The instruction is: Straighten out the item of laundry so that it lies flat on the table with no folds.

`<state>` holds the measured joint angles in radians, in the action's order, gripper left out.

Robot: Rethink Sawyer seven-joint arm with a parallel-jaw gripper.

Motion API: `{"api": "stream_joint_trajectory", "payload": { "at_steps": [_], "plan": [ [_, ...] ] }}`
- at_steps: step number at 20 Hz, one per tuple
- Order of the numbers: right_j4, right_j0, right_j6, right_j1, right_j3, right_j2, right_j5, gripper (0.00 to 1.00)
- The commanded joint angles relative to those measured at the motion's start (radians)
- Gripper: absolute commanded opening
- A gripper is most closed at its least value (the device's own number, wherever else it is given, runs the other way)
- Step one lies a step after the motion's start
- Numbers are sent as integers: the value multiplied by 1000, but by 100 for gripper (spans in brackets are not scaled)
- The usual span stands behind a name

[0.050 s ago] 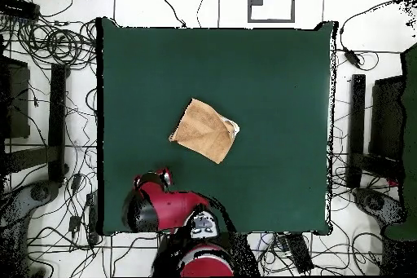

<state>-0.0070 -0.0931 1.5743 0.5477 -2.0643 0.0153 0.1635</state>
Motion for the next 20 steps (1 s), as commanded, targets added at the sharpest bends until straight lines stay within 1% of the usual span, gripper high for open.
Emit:
{"api": "stream_joint_trajectory", "payload": {
  "at_steps": [1,4,5,8,10,11,14,16,19,20],
  "plan": [
    [136,-41,289,30,2,-10,-38,100],
    [114,-1,260,27,0,11,-31,100],
    [89,31,242,20,1,25,-27,100],
    [54,75,222,15,-2,39,-15,100],
    [16,128,202,5,-3,60,-5,100],
    [-18,172,178,-1,1,77,-8,100],
    [-92,265,125,-4,11,105,-31,100],
    [-152,348,80,-13,29,137,-58,100],
    [-235,463,11,-32,79,196,-123,100],
    [-251,482,3,-37,91,206,-138,100]
  ]
}}
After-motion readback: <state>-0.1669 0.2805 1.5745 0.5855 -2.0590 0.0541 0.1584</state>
